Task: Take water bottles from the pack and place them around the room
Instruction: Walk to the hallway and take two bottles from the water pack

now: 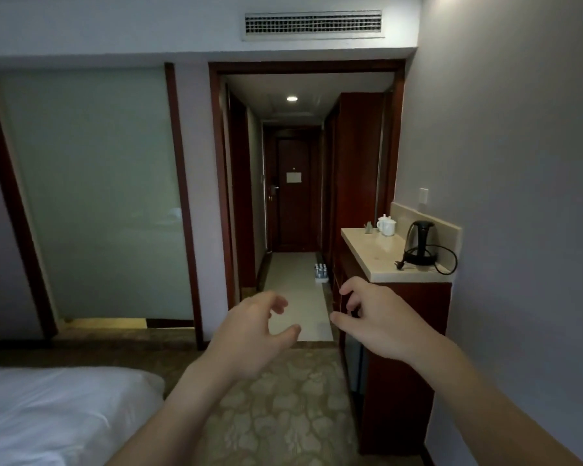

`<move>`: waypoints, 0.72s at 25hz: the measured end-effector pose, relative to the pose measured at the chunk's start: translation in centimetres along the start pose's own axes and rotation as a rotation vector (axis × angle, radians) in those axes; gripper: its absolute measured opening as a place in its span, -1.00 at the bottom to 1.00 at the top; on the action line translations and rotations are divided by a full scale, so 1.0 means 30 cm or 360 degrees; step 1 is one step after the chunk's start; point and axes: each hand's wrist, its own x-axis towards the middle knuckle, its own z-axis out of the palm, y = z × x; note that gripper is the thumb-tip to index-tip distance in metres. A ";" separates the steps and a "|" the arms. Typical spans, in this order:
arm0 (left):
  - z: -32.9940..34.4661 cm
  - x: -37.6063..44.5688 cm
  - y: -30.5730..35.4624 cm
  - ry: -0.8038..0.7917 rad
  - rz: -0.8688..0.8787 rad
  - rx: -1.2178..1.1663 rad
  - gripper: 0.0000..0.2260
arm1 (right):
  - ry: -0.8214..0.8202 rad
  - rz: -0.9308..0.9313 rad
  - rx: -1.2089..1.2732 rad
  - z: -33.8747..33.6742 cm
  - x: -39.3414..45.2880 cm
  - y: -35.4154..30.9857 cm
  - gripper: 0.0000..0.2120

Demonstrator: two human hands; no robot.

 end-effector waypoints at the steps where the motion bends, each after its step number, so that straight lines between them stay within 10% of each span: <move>1: 0.006 0.038 -0.024 -0.0009 -0.0023 0.0014 -0.61 | -0.0015 -0.0029 -0.0005 0.024 0.051 0.007 -0.50; 18: 0.175 1.333 -0.876 -0.0164 0.0001 -0.0074 -0.59 | -0.0083 0.0004 -0.0105 0.562 1.479 0.145 -0.61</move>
